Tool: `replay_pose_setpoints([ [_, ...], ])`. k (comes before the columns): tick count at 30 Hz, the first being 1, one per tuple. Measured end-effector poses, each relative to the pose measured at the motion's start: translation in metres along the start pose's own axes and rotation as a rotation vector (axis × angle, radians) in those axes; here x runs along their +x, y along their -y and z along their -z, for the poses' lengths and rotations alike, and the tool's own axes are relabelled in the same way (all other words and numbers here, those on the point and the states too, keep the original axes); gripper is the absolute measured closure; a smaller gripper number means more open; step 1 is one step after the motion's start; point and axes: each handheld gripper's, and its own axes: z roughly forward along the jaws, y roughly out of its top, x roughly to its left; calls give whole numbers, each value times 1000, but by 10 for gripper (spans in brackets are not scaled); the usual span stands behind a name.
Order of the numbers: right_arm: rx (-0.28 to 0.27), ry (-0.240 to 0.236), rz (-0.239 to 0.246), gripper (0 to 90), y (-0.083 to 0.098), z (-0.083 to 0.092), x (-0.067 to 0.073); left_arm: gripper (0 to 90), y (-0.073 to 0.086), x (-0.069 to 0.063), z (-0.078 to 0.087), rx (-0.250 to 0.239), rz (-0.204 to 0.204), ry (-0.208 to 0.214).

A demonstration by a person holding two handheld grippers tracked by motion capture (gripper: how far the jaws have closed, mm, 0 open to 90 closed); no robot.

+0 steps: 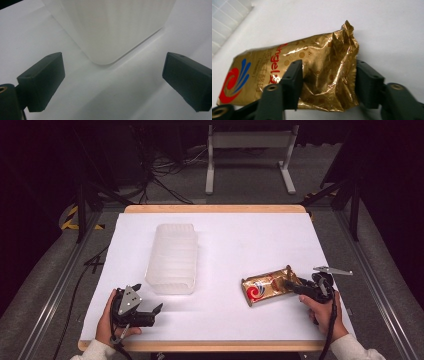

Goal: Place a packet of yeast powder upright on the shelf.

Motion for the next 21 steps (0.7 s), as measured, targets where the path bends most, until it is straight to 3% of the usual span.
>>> replay_pose_setpoints([
  [4,5,-50,-43,645,-3,-6,-4,52,0,0,0,6,-1,3],
  [10,-14,-54,-57,852,-6,-6,-9,52,0,1,0,6,-2,3],
  [18,-58,-79,-17,878,-7,1,-6,52,1,1,0,6,-4,1],
  [21,-100,-101,11,880,-10,7,-2,51,1,1,0,8,-4,2],
])
